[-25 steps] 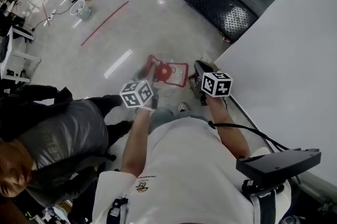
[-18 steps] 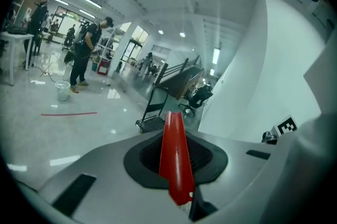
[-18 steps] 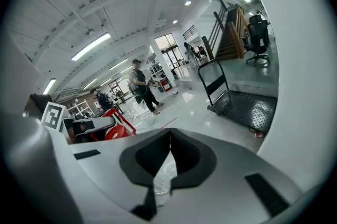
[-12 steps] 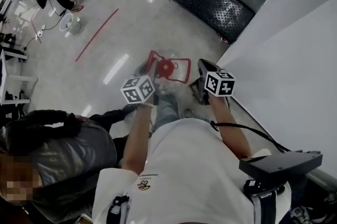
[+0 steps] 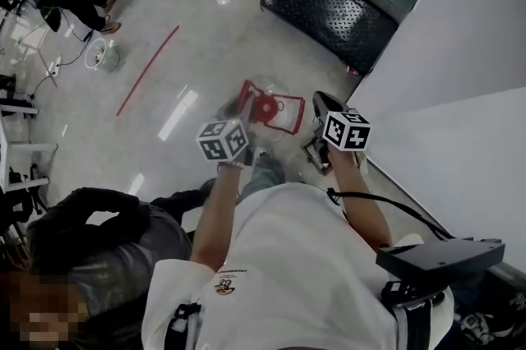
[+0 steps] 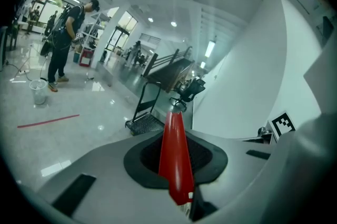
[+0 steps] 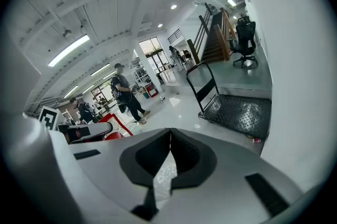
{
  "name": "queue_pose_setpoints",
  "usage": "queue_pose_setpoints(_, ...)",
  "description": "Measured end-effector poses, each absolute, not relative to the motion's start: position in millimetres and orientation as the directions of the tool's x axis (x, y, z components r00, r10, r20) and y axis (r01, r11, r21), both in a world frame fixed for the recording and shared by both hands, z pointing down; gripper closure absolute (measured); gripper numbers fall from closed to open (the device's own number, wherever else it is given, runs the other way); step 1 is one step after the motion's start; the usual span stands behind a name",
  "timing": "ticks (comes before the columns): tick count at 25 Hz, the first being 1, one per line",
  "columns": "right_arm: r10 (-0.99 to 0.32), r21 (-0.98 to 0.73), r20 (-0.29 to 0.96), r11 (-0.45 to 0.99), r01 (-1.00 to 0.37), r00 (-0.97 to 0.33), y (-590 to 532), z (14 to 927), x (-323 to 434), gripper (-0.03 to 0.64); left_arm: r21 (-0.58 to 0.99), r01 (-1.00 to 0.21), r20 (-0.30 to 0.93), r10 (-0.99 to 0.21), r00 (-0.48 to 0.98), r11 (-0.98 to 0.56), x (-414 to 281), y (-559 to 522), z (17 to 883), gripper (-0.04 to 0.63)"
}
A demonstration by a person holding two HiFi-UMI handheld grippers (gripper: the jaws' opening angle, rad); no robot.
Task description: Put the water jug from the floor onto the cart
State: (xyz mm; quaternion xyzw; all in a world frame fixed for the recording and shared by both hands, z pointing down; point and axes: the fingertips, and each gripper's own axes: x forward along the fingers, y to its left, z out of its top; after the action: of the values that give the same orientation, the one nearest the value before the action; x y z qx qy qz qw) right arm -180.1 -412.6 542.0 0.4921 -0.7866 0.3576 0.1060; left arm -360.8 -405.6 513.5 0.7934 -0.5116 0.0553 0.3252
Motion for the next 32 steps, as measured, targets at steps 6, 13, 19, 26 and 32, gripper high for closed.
queue_pose_setpoints(6, -0.71, -0.452, 0.526, 0.231, -0.861, -0.467, -459.1, 544.0, -205.1, 0.601, 0.461, -0.839, 0.411, -0.768, 0.49, -0.289, -390.0, -462.2, 512.1, 0.546)
queue_pose_setpoints(13, -0.727, -0.452, 0.521, 0.21, -0.867, -0.447, -504.2, 537.7, -234.8, 0.601, 0.452, -0.834, 0.406, -0.76, 0.507, -0.316, -420.0, -516.7, 504.8, 0.546)
queue_pose_setpoints(19, -0.728, -0.453, 0.526, 0.197, -0.87, -0.439, -540.2, 542.5, -229.4, 0.601, 0.45, -0.837, 0.418, -0.754, 0.506, -0.312, -419.1, -561.2, 512.0, 0.546)
queue_pose_setpoints(26, -0.726, -0.465, 0.524, 0.193, -0.864, -0.445, -618.7, 551.1, -243.2, 0.601, 0.459, -0.834, 0.442, -0.736, 0.513, -0.306, -428.0, -634.7, 524.0, 0.546)
queue_pose_setpoints(32, -0.744, -0.479, 0.519, 0.155, -0.864, -0.421, -718.9, 547.9, -192.5, 0.601, 0.47, -0.815, 0.45, -0.703, 0.551, -0.339, -374.2, -725.3, 531.2, 0.546)
